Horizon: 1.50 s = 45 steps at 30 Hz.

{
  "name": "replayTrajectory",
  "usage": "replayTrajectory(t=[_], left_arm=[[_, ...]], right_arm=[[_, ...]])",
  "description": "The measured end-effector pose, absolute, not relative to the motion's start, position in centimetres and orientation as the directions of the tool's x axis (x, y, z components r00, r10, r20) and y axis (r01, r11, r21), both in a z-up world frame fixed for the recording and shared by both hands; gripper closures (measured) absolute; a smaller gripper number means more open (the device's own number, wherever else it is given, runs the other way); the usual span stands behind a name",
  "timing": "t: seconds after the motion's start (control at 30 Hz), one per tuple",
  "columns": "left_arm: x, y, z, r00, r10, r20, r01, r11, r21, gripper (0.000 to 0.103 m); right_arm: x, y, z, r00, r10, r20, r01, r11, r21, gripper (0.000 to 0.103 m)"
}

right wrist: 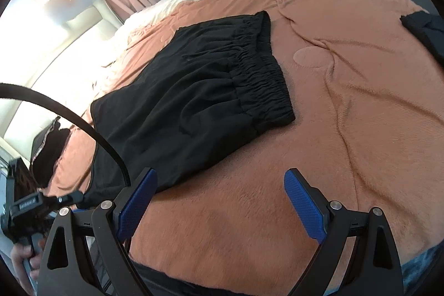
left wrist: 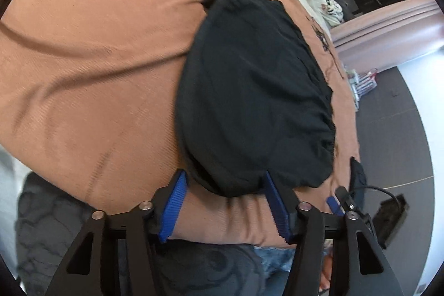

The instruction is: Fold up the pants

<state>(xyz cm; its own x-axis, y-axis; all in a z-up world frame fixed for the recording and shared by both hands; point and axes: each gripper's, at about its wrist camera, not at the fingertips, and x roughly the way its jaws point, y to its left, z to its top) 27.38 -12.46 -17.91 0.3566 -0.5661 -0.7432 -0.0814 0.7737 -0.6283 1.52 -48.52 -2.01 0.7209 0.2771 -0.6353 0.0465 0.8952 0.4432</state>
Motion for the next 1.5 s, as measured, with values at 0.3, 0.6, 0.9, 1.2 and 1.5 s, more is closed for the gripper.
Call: replayTrajectory(t=[0.3,0.6,0.9,1.2,1.5], left_arm=[[27.0,-12.6,-16.2,0.418,-0.564,-0.712,-0.047,0.769,-0.638,0.096],[27.5,-12.0,-11.0,0.523,-0.550,-0.651,0.037,0.777,-0.628,0.097],[31.6,-13.0,-5.9,0.594,-0.545,-0.592,0.117,0.786,-0.607,0.097],[38.3,-15.2,-1.5,0.633,-0.554,-0.541,0.185,0.786,-0.589,0.097],[45.9,-18.4,1.2,0.636,-0.548,-0.544,0.244,0.811,-0.531,0.097]], right_arm=[[4.5,-51.6,-3.9,0.716,0.370,-0.592,0.068,0.807,0.587,0.031],[5.2,-52.0,-2.6,0.732,0.429,-0.530,-0.006,0.781,0.624,0.092],[5.5,-52.0,1.2,0.782,0.409,-0.470,-0.062,0.801,0.595,0.101],[8.4,-51.0,3.1,0.808,0.386,-0.445,-0.090,0.827,0.555,0.103],[13.1,-51.3,4.1,0.828,0.363,-0.427,-0.080,0.831,0.551,0.103]])
